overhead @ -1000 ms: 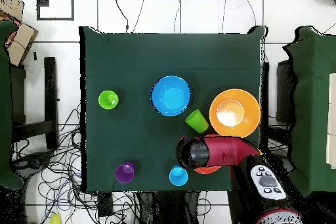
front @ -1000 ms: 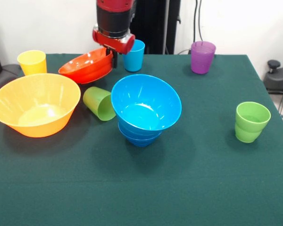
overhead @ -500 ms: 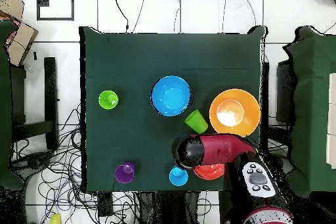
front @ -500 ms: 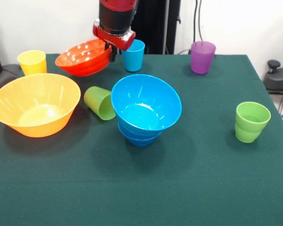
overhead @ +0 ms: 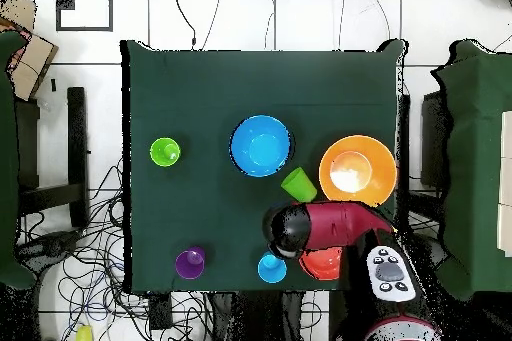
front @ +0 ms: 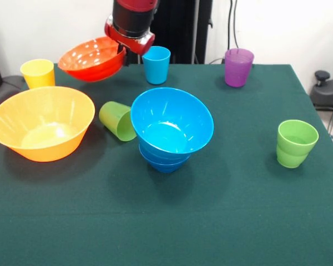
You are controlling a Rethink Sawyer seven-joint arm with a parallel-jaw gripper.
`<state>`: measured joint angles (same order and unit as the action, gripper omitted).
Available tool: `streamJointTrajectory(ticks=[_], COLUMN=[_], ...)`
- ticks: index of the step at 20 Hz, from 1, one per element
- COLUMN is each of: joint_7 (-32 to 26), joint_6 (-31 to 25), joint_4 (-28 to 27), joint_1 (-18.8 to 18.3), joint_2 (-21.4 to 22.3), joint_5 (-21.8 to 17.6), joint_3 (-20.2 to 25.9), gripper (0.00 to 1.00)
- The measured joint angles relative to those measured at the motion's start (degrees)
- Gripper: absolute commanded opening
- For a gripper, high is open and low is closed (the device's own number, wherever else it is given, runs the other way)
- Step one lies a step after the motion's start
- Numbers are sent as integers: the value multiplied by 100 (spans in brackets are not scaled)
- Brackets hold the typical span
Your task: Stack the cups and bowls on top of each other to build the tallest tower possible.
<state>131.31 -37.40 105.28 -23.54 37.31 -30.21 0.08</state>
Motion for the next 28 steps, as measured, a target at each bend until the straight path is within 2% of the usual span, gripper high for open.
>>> streamJointTrajectory(ticks=[8,28], joint_7=[0,0], joint_6=[-359,-1744], joint_4=[-220,-1274], joint_1=[69,471], joint_2=[141,254], joint_5=[201,638], joint_3=[-34,-34], gripper=[0,0])
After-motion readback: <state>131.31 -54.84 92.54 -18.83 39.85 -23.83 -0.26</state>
